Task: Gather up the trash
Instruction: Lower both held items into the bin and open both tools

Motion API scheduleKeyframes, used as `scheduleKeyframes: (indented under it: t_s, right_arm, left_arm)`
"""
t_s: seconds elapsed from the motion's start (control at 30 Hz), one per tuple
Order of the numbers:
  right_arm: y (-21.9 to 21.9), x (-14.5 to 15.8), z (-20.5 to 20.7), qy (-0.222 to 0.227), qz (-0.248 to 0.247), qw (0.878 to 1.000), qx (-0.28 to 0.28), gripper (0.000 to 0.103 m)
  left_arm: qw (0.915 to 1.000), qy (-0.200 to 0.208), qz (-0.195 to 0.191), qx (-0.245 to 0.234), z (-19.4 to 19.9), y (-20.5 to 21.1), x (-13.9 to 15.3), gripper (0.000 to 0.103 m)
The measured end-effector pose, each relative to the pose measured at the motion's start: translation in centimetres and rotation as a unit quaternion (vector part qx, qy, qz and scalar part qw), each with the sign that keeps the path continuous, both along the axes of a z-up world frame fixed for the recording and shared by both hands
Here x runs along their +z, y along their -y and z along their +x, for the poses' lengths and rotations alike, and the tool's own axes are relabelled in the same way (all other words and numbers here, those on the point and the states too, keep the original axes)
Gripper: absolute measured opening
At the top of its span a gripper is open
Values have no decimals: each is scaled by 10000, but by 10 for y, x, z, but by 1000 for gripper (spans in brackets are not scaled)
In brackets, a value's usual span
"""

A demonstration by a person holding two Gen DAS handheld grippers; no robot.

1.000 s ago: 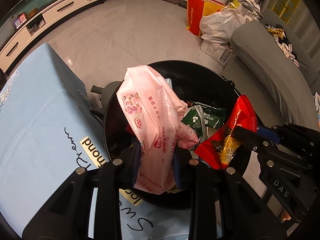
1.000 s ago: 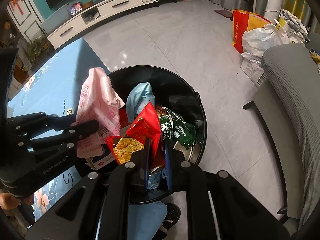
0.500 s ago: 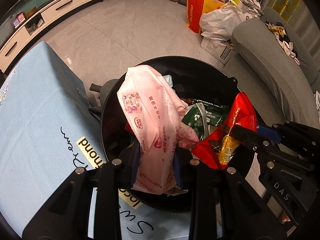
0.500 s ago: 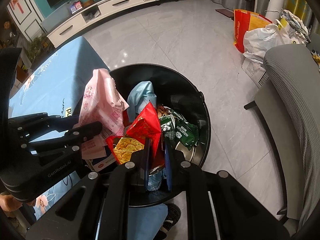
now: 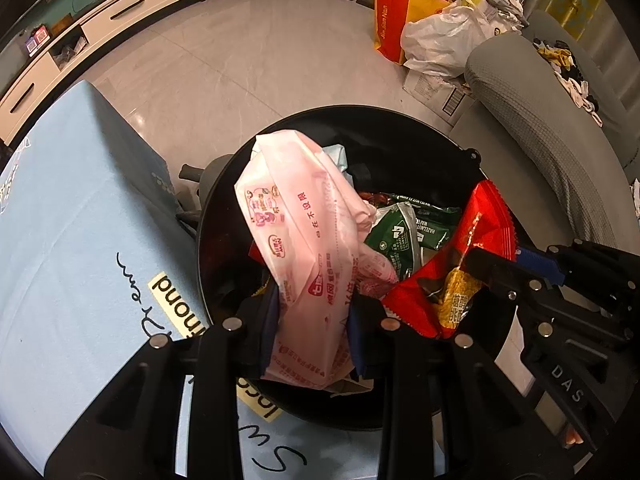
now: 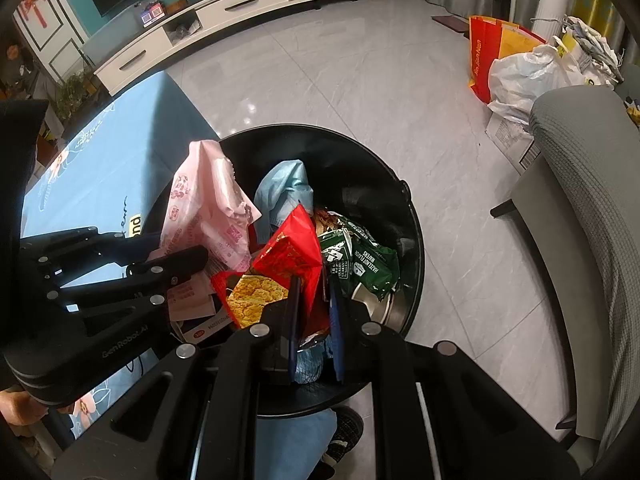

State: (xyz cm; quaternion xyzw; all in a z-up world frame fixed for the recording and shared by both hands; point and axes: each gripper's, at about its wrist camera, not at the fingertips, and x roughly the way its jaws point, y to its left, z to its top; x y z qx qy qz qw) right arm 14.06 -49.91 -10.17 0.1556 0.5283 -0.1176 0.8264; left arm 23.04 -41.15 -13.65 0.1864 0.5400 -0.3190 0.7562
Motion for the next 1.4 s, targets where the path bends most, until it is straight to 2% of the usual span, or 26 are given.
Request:
scheduleKeyframes:
  t_s: [1.4]
  right_arm:
    - [0,-7,0,-53,75,9999,50,15]
  left_arm:
    - [10000,2,90,2,1,0,-6,35]
